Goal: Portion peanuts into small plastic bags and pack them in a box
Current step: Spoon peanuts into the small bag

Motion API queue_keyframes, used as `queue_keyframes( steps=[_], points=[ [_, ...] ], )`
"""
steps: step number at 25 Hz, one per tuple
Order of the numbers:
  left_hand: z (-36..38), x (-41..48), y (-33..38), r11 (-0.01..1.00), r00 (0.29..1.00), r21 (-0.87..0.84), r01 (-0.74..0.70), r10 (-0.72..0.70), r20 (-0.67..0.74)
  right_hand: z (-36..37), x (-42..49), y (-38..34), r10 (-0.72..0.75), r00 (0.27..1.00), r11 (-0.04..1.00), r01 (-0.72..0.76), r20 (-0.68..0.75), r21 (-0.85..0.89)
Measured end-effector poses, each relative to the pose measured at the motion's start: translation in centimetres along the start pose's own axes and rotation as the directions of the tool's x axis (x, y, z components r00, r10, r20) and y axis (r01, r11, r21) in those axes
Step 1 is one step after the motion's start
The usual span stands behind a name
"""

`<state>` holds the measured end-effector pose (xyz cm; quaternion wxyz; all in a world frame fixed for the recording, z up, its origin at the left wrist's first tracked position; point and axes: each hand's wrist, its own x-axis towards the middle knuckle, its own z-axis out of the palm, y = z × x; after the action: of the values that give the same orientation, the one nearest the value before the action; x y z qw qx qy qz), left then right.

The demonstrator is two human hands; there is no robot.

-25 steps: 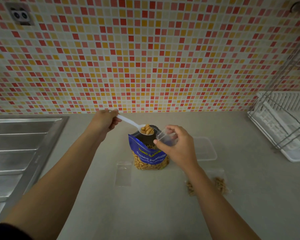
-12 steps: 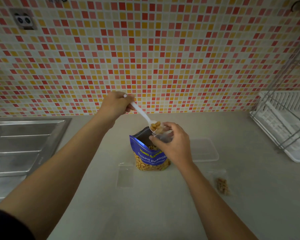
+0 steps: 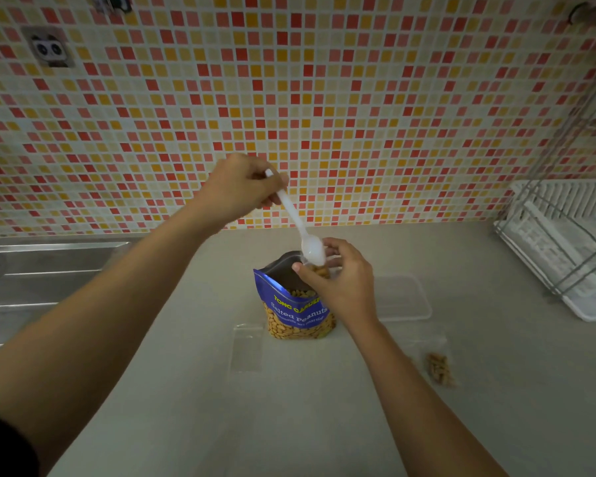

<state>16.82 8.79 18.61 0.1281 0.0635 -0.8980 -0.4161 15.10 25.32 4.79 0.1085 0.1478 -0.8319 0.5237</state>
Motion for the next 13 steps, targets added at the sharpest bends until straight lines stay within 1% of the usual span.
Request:
queue_keyframes(
  steps=[1, 2, 5, 6, 7, 8, 10, 12, 13],
  points=[
    [0.2, -0.2, -0.1, 1.0, 1.0, -0.009, 0.004, -0.004, 0.008, 0.0, 0.0, -0.1, 0.006, 1.0, 1.0, -0.006, 0.004, 0.007],
    [0.2, -0.3, -0.2, 1.0, 1.0, -0.029, 0.008, -0.008, -0.015, 0.0, -0.1, 0.0, 0.013, 1.0, 1.0, -0.013, 0.004, 0.013],
    [-1.4, 0.2, -1.1, 0.989, 0.979, -0.138, 0.047, -0.073, -0.192, -0.5, 0.1, 0.4, 0.052, 0.999, 0.998, -0.051, -0.011, 0.039],
    [-1.7, 0.4, -1.9, 0.986, 0.967, -0.159, 0.057, -0.093, -0.236, -0.8, 0.1, 0.7, 0.067, 0.998, 0.997, -0.067, -0.015, 0.047],
    [-1.6, 0.4, -2.7, 0.987, 0.964, -0.148, 0.069, -0.104, -0.244, -1.1, 0.1, 0.9, 0.082, 0.996, 0.995, -0.081, -0.022, 0.056],
    [-0.8, 0.3, -3.6, 0.991, 0.972, -0.105, 0.082, -0.103, -0.211, -1.4, 0.1, 1.0, 0.093, 0.995, 0.994, -0.091, -0.03, 0.063],
    [2.0, -0.4, -5.4, 0.994, 0.995, 0.057, 0.092, -0.09, -0.038, -2.0, 0.1, 1.1, 0.098, 0.994, 0.994, -0.096, -0.038, 0.057],
    [4.9, -1.2, -7.1, 0.962, 0.986, 0.273, 0.027, -0.07, 0.15, -2.6, 0.1, 1.1, 0.111, 0.993, 0.993, -0.111, -0.028, 0.03],
    [6.0, -1.5, -7.8, 0.931, 0.978, 0.364, -0.016, -0.061, 0.199, -3.0, 0.2, 1.1, 0.128, 0.992, 0.992, -0.127, -0.019, 0.022]
  ],
)
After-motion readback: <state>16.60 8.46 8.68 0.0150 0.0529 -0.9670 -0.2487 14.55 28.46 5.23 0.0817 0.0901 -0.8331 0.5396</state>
